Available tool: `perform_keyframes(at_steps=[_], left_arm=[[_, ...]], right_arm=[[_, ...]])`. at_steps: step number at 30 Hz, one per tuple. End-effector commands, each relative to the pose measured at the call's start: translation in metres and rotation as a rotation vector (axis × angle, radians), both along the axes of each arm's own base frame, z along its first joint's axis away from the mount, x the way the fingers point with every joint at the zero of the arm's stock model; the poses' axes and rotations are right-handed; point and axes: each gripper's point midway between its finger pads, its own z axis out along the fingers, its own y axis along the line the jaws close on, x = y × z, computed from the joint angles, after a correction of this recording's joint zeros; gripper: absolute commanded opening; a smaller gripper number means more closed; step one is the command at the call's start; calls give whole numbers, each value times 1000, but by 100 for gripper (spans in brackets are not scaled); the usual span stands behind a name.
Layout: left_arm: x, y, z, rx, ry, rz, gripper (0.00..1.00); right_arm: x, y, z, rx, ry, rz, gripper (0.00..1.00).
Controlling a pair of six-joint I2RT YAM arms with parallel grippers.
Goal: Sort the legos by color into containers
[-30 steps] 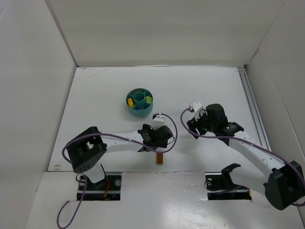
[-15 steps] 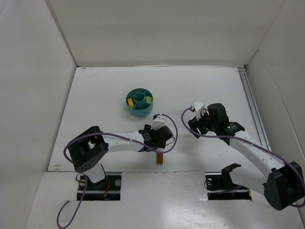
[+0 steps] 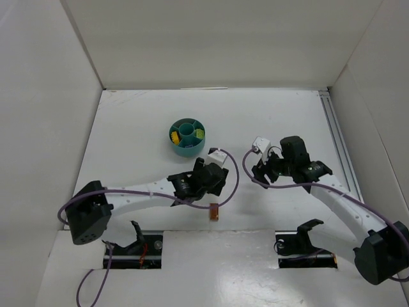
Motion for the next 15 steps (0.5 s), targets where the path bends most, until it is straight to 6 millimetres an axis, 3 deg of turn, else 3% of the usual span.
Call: perform_keyframes(at_steps=[1, 2, 4, 5, 10, 12, 15], left_arm=[[-6, -27, 54, -87, -129, -258, 42], [-8, -29, 62, -101, -140, -291, 42], [-18, -40, 90, -185, -185, -391, 38], [-23, -42, 94, -184, -205, -456, 38], [-62, -55, 130, -286, -263, -755, 38], [-76, -57, 130, -294, -247, -842, 38], [-78, -50, 131, -273, -259, -852, 38]], right_arm=[[-6, 24, 52, 108, -55, 151, 75], [-14, 21, 52, 104, 1, 153, 75], [-23, 33, 77, 167, -17, 248, 75], [-27, 38, 85, 192, -27, 293, 75], [-47, 47, 130, 219, -241, 466, 75], [-52, 51, 142, 235, -304, 491, 78], [-55, 46, 156, 257, -276, 409, 81]])
